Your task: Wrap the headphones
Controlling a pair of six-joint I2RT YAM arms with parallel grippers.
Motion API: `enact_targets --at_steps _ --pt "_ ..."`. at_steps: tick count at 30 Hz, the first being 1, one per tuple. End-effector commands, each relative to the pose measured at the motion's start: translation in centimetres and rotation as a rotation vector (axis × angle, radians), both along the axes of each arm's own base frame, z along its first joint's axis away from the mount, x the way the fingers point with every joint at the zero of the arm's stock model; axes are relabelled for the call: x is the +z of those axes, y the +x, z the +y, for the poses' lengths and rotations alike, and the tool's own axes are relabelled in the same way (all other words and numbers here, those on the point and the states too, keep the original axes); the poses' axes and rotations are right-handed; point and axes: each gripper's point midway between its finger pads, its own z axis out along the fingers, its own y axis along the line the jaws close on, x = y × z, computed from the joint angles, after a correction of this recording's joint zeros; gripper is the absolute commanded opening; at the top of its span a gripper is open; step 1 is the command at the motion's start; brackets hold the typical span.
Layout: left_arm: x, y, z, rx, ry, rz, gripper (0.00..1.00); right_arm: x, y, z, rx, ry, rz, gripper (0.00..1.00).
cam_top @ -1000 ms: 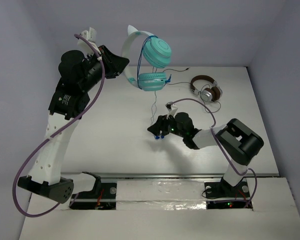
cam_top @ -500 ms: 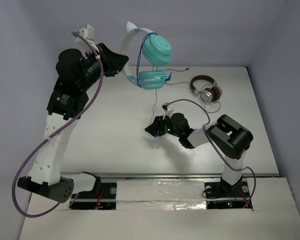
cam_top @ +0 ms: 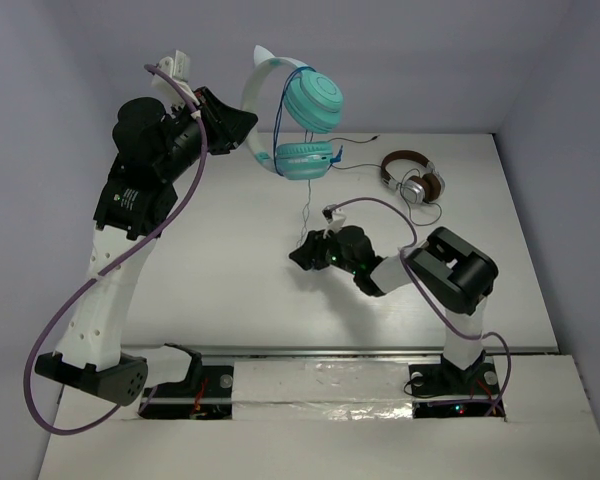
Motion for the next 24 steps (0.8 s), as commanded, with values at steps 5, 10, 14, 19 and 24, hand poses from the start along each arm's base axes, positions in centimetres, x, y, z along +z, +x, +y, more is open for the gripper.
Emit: enact_targets --at_steps 5,10,14,19,24 --pt "5.1 -1.1 0.6 0.011 -0.069 -0.135 0.00 4.1 0.1 -0.3 -0.026 0.035 -0.105 0.47" --pt "5.1 -0.8 0.4 0.006 -0.068 -0.134 0.00 5.5 -2.1 -1.2 -0.024 0.065 -0.097 0.48" --pt "5.0 -1.0 0.2 -0.011 -0.070 -0.132 0.00 4.8 -1.8 -1.8 -0.055 0.027 -0.077 0.59" --pt "5.3 -1.4 0.2 -0.017 -0.072 -0.139 0.00 3.9 -1.0 -0.8 -0.037 -0.004 -0.073 0.65" --pt "5.8 -1.9 0.3 -0.023 -0.075 -0.149 0.00 3.6 0.3 -0.5 -0.069 -0.028 -0.080 0.65"
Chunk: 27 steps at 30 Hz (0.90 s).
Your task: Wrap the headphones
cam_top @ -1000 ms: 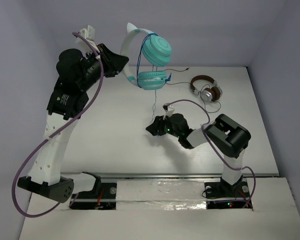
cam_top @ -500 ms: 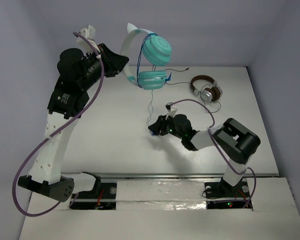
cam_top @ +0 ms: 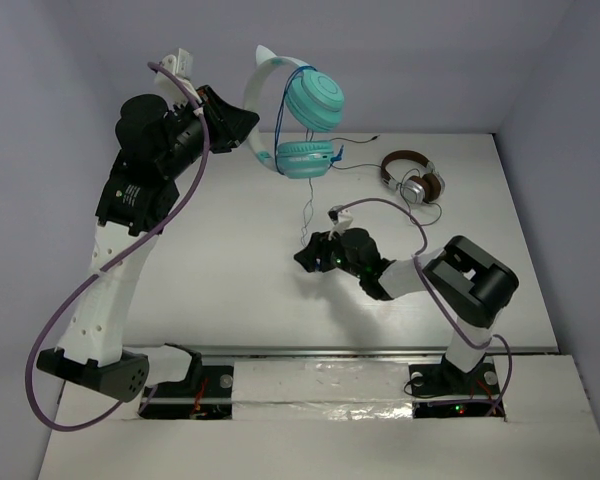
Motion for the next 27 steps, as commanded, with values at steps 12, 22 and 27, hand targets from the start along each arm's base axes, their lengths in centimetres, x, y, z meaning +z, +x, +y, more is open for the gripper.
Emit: enact_targets --at_steps 12,22,27 --pt "6.2 -3.5 0.5 -0.044 -0.090 -0.173 0.00 -1.3 2.9 1.8 -0.038 -0.026 -0.035 0.64" --pt "6.7 -4.0 0.8 -0.036 -0.085 -0.189 0.00 0.7 2.3 -0.3 -0.096 -0.024 -0.066 0.53" --pt "6.4 -3.9 0.7 -0.041 -0.084 -0.184 0.00 -0.6 2.6 -0.2 -0.103 -0.052 -0.048 0.56"
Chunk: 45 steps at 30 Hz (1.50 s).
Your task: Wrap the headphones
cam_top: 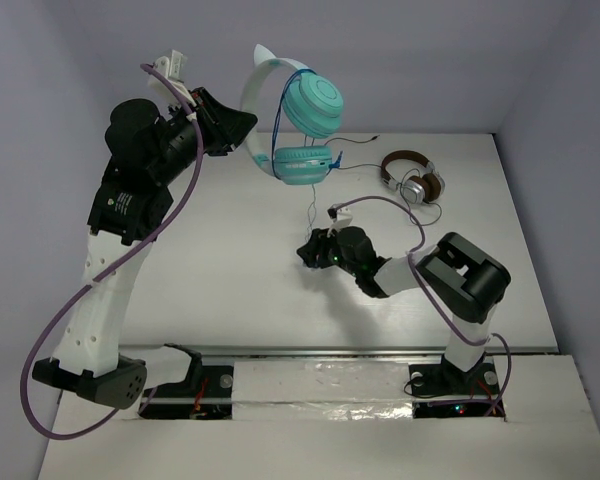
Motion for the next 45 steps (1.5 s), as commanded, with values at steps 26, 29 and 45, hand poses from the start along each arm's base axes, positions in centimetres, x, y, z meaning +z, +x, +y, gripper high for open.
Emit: enact_targets --at_steps 26,29,45 --pt "5.6 -2.6 0.9 -0.004 -0.067 -0.158 0.00 1.8 1.0 -0.1 -0.043 -0.001 -0.058 0.58" --pt "5.4 -2.6 1.0 0.001 -0.066 -0.155 0.00 1.2 1.7 0.0 -0.070 0.002 -0.057 0.58" --pt "4.9 -2.2 1.2 0.024 -0.064 -0.148 0.00 1.1 2.0 2.3 -0.029 0.117 -0.039 0.07"
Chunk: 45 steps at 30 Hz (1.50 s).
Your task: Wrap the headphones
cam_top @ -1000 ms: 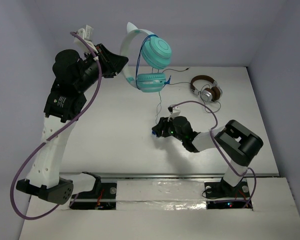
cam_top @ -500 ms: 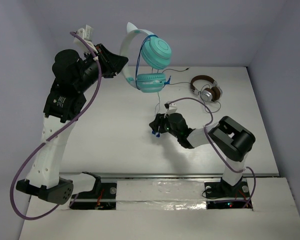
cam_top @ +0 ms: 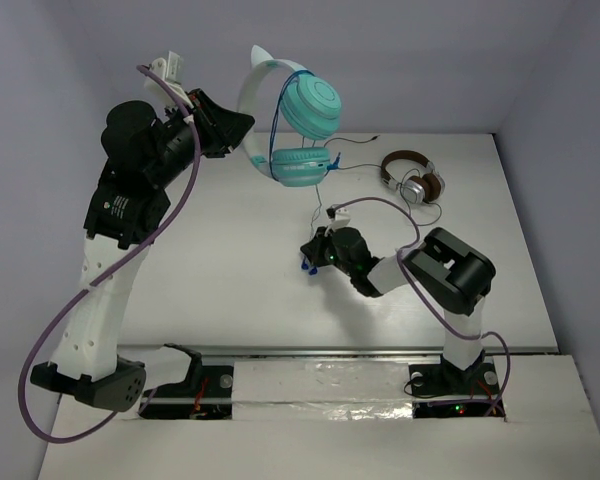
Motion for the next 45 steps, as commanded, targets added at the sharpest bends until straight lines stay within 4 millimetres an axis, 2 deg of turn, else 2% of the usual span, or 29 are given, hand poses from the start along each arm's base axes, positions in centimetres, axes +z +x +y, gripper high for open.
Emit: enact_targets --at_steps 1,4,5,8,9,11,12,13,15,16,17,18,22,23,25,26,27,29,30,31,32,33,34,36,37,39,41,44,45 --pt "4.7 -1.6 0.8 0.013 -0.074 -0.142 0.00 2.8 0.7 2.0 0.025 0.106 -0.059 0.02" --pt "4.6 -0.7 1.4 0.063 -0.075 -0.143 0.00 2.6 -0.1 1.9 0.042 0.121 -0.040 0.00" --pt "5.4 -0.6 1.7 0.081 -0.078 -0.163 0.00 3.0 -0.4 1.8 0.045 0.142 -0.036 0.00" --pt "5.7 2.1 2.5 0.178 -0.066 -0.155 0.00 2.7 -3.1 2.2 0.074 0.135 -0.009 0.00" --pt "7.2 2.5 3.5 0.237 -0.071 -0.185 0.00 3.1 -4.9 3.0 0.102 0.125 -0.003 0.00" --pt "6.9 4.8 3.9 0.296 -0.057 -0.171 0.00 3.1 -7.1 3.6 0.126 0.103 0.005 0.00" --pt "6.7 6.2 4.8 0.374 -0.056 -0.165 0.00 3.5 -8.0 3.6 0.122 0.090 0.008 0.00" --pt "6.6 6.9 5.3 0.412 -0.052 -0.164 0.00 3.4 -10.2 4.3 0.163 0.080 0.018 0.00" --pt "6.2 8.2 6.6 0.490 -0.051 -0.160 0.00 3.0 -12.3 4.7 0.196 0.054 0.049 0.00" --pt "5.3 9.3 6.3 0.496 -0.042 -0.140 0.00 3.5 -14.2 5.5 0.237 0.053 0.050 0.00" --pt "4.8 9.8 6.2 0.500 -0.041 -0.127 0.00 3.4 -14.9 5.7 0.249 0.038 0.056 0.00" --pt "3.9 10.4 6.0 0.500 -0.034 -0.107 0.00 2.7 -15.7 5.6 0.257 -0.003 0.075 0.00" --pt "0.2 12.3 6.3 0.548 0.001 -0.051 0.00 3.2 -18.2 5.8 0.286 -0.080 0.073 0.00" --pt "-0.4 12.6 6.5 0.566 0.016 -0.051 0.00 4.1 -18.7 5.9 0.295 -0.084 0.060 0.00" --pt "-4.3 13.7 7.4 0.626 0.086 0.008 0.00 4.6 -20.3 5.3 0.308 -0.163 0.058 0.00" --pt "-4.2 13.8 7.7 0.648 0.082 0.003 0.00 6.1 -20.6 6.0 0.311 -0.134 0.037 0.00" --pt "-6.8 14.3 8.3 0.685 0.127 0.041 0.00 6.8 -21.7 6.2 0.336 -0.168 0.032 0.00" --pt "-9.4 15.1 8.8 0.720 0.165 0.062 0.00 8.2 -22.5 6.5 0.348 -0.190 0.009 0.00" --pt "-11.5 15.4 9.4 0.755 0.207 0.099 0.00 8.5 -23.0 6.1 0.364 -0.230 0.001 0.00" --pt "-13.6 16.1 9.4 0.765 0.246 0.136 0.00 10.0 -23.4 6.8 0.372 -0.224 -0.023 0.00" --pt "-14.8 16.4 9.5 0.773 0.271 0.155 0.00 10.3 -23.6 6.8 0.373 -0.244 -0.033 0.00" --pt "-16.6 16.6 9.5 0.774 0.301 0.183 0.00 10.0 -23.7 6.0 0.371 -0.306 -0.036 0.00" --pt "-17.9 16.8 9.5 0.774 0.321 0.204 0.00 11.5 -23.8 6.4 0.365 -0.298 -0.057 0.00" --pt "-20.1 16.8 9.4 0.765 0.347 0.232 0.00 12.4 -23.7 5.9 0.372 -0.330 -0.072 0.00" --pt "-21.0 16.8 8.9 0.758 0.367 0.246 0.00 13.6 -23.6 5.8 0.372 -0.315 -0.084 0.00" --pt "-22.3 16.5 8.2 0.744 0.399 0.270 0.00 15.4 -23.3 5.6 0.372 -0.318 -0.127 0.00" --pt "-23.5 16.0 6.8 0.715 0.414 0.296 0.00 17.7 -22.3 5.4 0.336 -0.320 -0.180 0.00" --pt "-25.9 14.7 4.2 0.644 0.422 0.336 0.00 19.6 -20.8 4.8 0.284 -0.390 -0.260 0.00" --pt "-27.5 14.1 3.8 0.634 0.441 0.364 0.00 21.4 -20.5 4.9 0.282 -0.389 -0.297 0.00"
